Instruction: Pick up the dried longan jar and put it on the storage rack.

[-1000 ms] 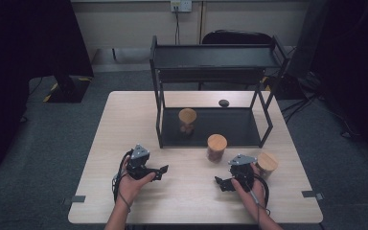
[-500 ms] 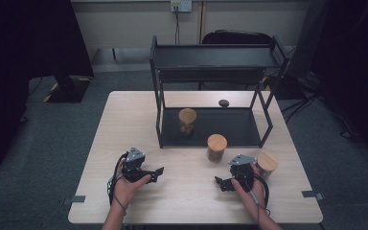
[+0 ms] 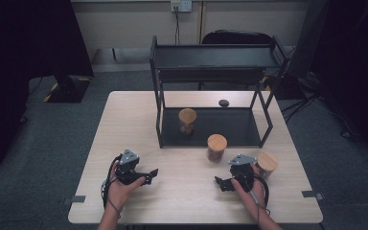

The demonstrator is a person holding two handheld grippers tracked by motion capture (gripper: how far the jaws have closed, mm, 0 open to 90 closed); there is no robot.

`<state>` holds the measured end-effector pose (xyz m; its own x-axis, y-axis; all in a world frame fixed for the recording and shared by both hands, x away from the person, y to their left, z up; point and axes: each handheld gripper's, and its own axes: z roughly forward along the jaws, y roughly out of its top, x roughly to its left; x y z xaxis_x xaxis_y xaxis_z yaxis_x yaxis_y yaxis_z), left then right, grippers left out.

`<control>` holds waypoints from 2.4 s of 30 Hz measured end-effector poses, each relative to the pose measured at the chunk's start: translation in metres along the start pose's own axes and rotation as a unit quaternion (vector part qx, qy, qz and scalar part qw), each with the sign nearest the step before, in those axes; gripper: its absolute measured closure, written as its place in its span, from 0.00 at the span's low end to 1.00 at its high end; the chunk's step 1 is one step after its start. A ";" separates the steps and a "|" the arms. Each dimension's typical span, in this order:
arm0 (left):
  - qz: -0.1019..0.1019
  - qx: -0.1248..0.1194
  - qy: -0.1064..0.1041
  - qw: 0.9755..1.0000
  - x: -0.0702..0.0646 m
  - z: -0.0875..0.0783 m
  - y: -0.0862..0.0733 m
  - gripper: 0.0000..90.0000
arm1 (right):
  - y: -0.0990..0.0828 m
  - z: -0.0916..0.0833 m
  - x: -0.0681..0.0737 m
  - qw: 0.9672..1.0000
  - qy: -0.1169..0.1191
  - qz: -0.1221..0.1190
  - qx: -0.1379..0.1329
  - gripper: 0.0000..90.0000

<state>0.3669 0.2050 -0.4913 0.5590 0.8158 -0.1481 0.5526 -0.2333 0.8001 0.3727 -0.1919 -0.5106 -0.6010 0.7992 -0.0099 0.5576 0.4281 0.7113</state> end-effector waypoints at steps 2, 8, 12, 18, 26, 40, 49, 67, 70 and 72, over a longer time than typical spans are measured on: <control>0.000 -0.001 0.001 1.000 0.001 -0.002 -0.001 0.06 | 0.000 0.000 0.000 1.000 0.000 0.000 0.000 0.00; -0.001 0.000 0.006 1.000 0.004 -0.007 -0.005 0.06 | 0.000 0.000 0.000 1.000 0.000 0.000 0.000 0.00; -0.004 0.002 0.010 1.000 0.008 -0.010 -0.010 0.06 | 0.000 0.000 0.000 1.000 0.000 0.000 0.000 0.00; -0.007 0.005 0.019 1.000 0.013 -0.015 -0.016 0.06 | 0.000 0.000 0.000 1.000 0.000 0.000 0.000 0.00; -0.008 0.010 0.025 1.000 0.020 -0.023 -0.022 0.06 | 0.000 0.000 0.000 1.000 0.000 0.000 0.000 0.00; -0.012 0.019 0.038 0.999 0.029 -0.034 -0.031 0.06 | 0.000 0.000 0.000 1.000 0.000 0.000 0.000 0.00; -0.013 0.023 0.041 0.999 0.032 -0.038 -0.035 0.06 | 0.000 0.000 0.000 1.000 0.000 0.000 0.000 0.00; 0.010 0.053 0.060 0.997 0.040 -0.045 -0.047 0.06 | 0.000 0.000 0.000 1.000 0.000 0.000 0.000 0.00; 0.017 0.054 0.061 0.996 0.039 -0.045 -0.048 0.05 | 0.000 0.000 0.000 1.000 0.000 0.000 0.000 0.00; 0.025 0.058 0.062 0.996 0.039 -0.045 -0.048 0.05 | 0.000 0.000 0.000 1.000 0.000 0.000 0.000 0.00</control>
<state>0.3344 0.2716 -0.5099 0.5107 0.8592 -0.0302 0.5977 -0.3295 0.7308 0.3727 -0.1919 -0.5106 -0.6010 0.7992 -0.0100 0.5574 0.4281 0.7113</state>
